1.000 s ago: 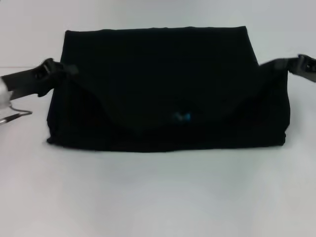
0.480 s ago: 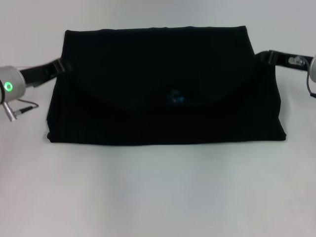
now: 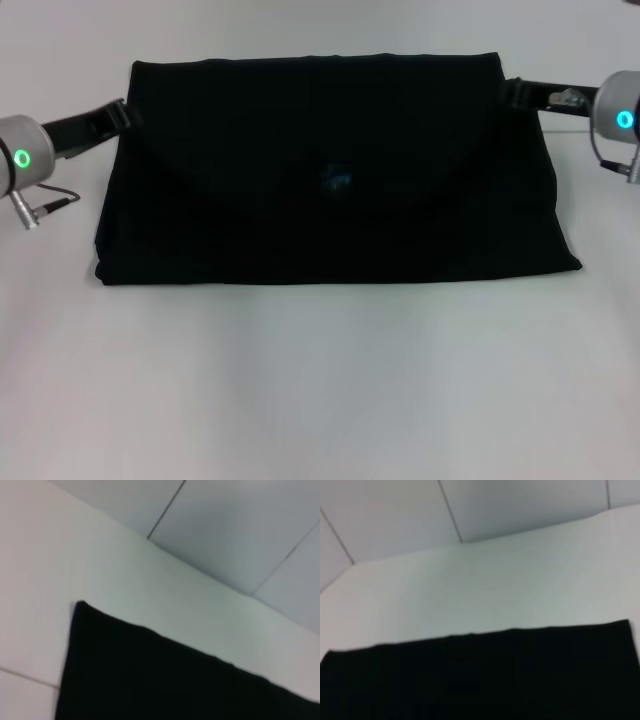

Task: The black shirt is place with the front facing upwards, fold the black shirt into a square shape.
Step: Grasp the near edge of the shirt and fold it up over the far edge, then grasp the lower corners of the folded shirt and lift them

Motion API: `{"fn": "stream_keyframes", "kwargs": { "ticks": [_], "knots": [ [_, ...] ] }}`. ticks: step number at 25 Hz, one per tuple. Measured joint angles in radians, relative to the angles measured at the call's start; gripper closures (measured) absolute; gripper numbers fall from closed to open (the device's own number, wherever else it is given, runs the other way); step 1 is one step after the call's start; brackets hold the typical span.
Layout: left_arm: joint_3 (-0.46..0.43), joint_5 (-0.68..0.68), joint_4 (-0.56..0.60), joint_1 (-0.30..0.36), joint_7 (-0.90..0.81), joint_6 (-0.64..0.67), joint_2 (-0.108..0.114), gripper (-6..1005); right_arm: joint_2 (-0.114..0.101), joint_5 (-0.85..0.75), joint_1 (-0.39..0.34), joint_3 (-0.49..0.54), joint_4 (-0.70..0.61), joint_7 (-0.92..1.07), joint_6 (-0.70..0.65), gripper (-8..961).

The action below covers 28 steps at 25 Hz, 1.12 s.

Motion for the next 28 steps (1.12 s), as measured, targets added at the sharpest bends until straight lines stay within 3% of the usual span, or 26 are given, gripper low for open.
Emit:
{"fn": "stream_keyframes", "kwargs": {
  "ticks": [2, 5, 9, 13, 14, 17, 20, 21, 22, 25, 28],
  "knots": [
    [0.036, 0.003, -0.009, 0.002, 0.0, -0.002, 0.003, 929, -0.007, -0.006, 0.015, -0.024, 0.025, 0.002, 0.004, 862],
    [0.099, 0.006, -0.053, -0.007, -0.002, 0.003, 0.024, 923, -0.013, -0.054, 0.037, -0.054, 0.054, 0.012, -0.003, 861],
    [0.125, 0.015, -0.091, -0.032, -0.001, -0.001, 0.036, 916, -0.013, -0.185, 0.055, -0.066, 0.055, 0.117, -0.015, 860],
    [0.113, 0.018, -0.04, 0.006, -0.027, 0.096, 0.048, 909, -0.022, -0.241, -0.004, -0.056, -0.07, 0.23, -0.126, 859],
    [0.102, 0.011, -0.003, 0.032, -0.038, 0.143, 0.047, 907, -0.021, -0.231, -0.037, -0.05, -0.129, 0.242, -0.172, 788],
    [0.045, -0.019, 0.095, 0.123, -0.069, 0.312, 0.041, 799, -0.023, -0.163, -0.157, -0.002, -0.287, 0.261, -0.313, 598],
    [0.015, -0.034, 0.113, 0.161, -0.067, 0.388, 0.041, 691, -0.036, -0.106, -0.199, 0.023, -0.315, 0.255, -0.388, 453],
    [0.003, -0.043, 0.116, 0.176, -0.061, 0.417, 0.042, 568, -0.041, -0.08, -0.218, 0.033, -0.321, 0.249, -0.427, 404],
    [-0.007, -0.052, 0.109, 0.189, -0.041, 0.436, 0.043, 445, -0.045, -0.059, -0.234, 0.04, -0.321, 0.241, -0.463, 382],
    [-0.027, -0.073, 0.061, 0.214, 0.078, 0.444, 0.046, 342, -0.043, -0.001, -0.282, 0.062, -0.307, 0.192, -0.543, 317],
    [-0.044, -0.077, 0.017, 0.219, 0.228, 0.399, 0.045, 239, -0.023, 0.045, -0.327, 0.082, -0.303, 0.143, -0.577, 251]
  ]
}}
